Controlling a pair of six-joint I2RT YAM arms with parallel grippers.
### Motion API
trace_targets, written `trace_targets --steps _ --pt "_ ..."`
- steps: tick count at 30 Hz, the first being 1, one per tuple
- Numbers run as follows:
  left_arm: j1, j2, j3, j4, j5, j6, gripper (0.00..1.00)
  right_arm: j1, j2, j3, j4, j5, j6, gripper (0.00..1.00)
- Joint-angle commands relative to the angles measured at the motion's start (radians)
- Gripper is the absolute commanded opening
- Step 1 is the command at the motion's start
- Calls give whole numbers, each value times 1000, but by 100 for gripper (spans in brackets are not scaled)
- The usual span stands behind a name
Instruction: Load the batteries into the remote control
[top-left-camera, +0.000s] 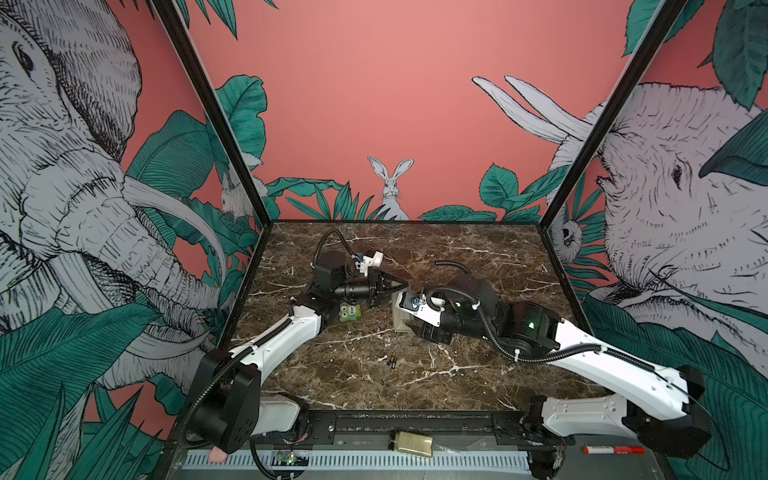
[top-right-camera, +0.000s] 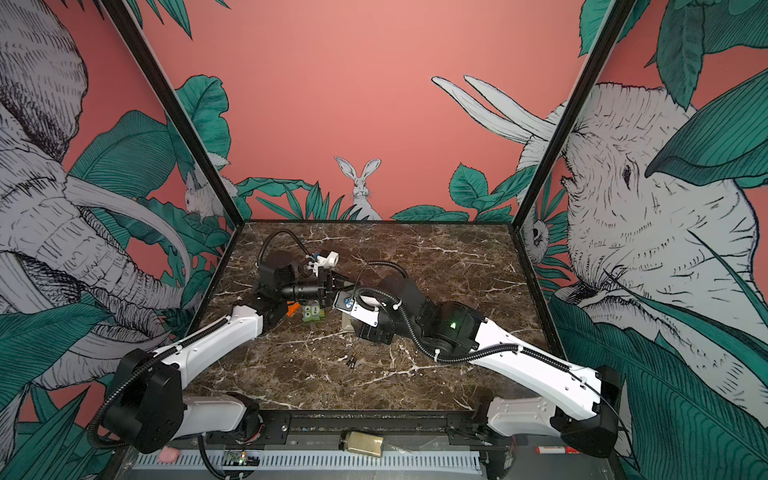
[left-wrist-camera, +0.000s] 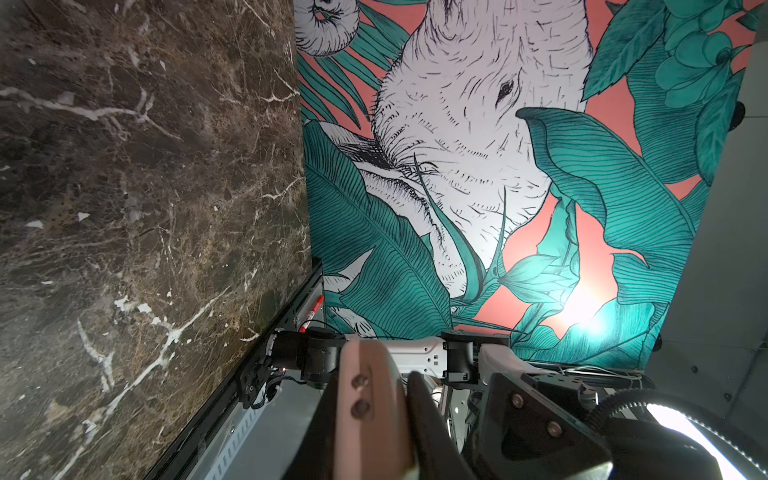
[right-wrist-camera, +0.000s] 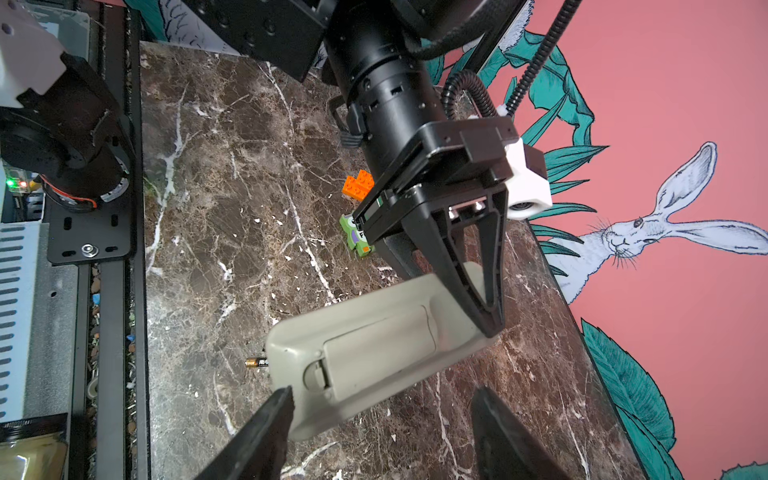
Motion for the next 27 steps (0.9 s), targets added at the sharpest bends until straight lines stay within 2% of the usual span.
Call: trace_targets --steps 1,3,8,11,15,22,27 --pt "19 -16 37 -12 -27 18 0 -2 -16 0 21 0 35 68" --pt "27 -18 42 -29 -47 32 0 -5 -19 12 34 16 95 70" --pt "41 -20 45 -80 -127 74 0 -49 14 101 18 10 367 73" --pt "41 -15 54 -109 -164 100 0 -81 62 176 -50 6 531 70" --pt "41 -12 72 -163 -202 141 0 -112 108 241 -98 -33 682 68" --pt "42 -22 120 -326 -266 240 0 -161 167 299 -175 -93 850 66" --pt "40 -34 178 -506 -326 342 0 -195 205 303 -220 -160 900 66"
